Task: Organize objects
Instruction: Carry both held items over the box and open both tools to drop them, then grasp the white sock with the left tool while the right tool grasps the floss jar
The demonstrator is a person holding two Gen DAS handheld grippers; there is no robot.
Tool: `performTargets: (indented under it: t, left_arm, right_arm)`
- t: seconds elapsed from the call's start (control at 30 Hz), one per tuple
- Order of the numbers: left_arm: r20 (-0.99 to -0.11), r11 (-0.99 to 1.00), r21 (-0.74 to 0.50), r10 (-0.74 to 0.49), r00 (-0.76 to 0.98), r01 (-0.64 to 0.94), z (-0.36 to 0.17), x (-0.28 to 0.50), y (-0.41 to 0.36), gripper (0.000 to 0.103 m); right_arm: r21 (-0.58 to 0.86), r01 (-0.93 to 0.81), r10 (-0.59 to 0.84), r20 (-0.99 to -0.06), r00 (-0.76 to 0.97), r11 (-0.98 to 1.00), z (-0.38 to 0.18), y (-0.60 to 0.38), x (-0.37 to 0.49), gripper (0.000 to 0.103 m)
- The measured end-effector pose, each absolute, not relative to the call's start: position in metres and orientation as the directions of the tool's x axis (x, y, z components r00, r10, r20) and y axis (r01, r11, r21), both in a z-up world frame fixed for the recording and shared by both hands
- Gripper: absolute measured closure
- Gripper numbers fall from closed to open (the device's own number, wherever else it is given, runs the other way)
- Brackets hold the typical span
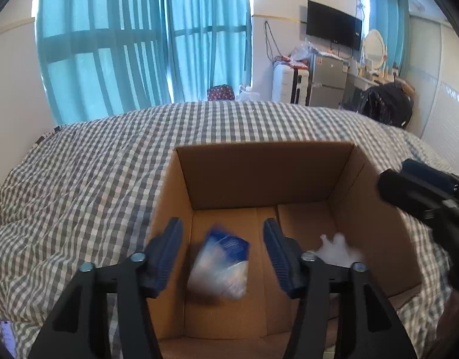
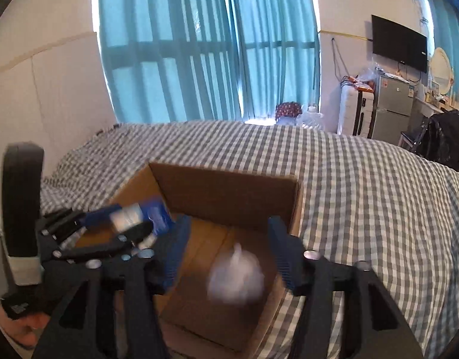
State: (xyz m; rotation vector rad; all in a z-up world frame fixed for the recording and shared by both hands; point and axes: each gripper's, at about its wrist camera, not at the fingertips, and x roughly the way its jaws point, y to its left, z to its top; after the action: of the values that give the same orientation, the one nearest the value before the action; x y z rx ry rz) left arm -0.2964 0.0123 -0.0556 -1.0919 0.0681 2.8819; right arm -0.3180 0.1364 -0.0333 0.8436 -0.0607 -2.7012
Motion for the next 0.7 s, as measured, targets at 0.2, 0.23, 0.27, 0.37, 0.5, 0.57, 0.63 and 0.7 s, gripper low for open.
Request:
performTargets:
  t: [0.2,0.23,0.27,0.37,0.5,0.57,0.63,0.7]
  left_arm:
    - [-0.596,-0.999,0.028,0.012,-0.803,-0.035,-0.012,-0.261,0.006,0.007]
    - [-0.580,-0.999,0.023,0.012,-0.814,-0.031,-0.003,-0.253,0.004,0.004]
    - [-0.563,-0.999,0.021,0.011,-0.827,-0.027,0.006,-0.241,0.002,0.001]
    - [-0.535,-0.999,0.028,0.004,-0.845,-0.022,0.024,-0.215,-0.003,0.000]
    - [-0.514,-1.000,0.008,-0.004,-0.858,0.000,0.033,-0.170,-0.010,0.000]
    - [-0.521,-1.000,-0.009,-0.001,-0.854,0.007,0.030,-0.148,-0.016,0.000]
    - [-0.525,-1.000,-0.009,-0.017,-0.851,0.025,0.026,-0.131,-0.020,0.000]
    - [-0.539,-0.999,0.005,-0.037,-0.841,0.041,0.019,-0.116,-0.022,0.000]
  right_arm:
    - [0.142,0.279,-0.313,-0.471,-0.825,-0.950,0.019,0.146,-0.276,0.022]
    - [0.135,0.280,-0.310,-0.458,-0.833,-0.951,0.029,0.146,-0.267,0.021]
    - [0.128,0.280,-0.307,-0.443,-0.842,-0.952,0.039,0.147,-0.257,0.019]
    - [0.105,0.293,-0.310,-0.408,-0.859,-0.950,0.065,0.147,-0.223,0.013]
    - [0.045,0.288,-0.283,-0.388,-0.877,-0.956,0.078,0.142,-0.163,0.009]
    - [0.009,0.293,-0.272,-0.397,-0.876,-0.956,0.072,0.138,-0.137,0.008]
    - [-0.025,0.294,-0.258,-0.411,-0.874,-0.955,0.063,0.132,-0.115,0.008]
    - [-0.036,0.301,-0.257,-0.431,-0.865,-0.953,0.050,0.129,-0.097,0.008]
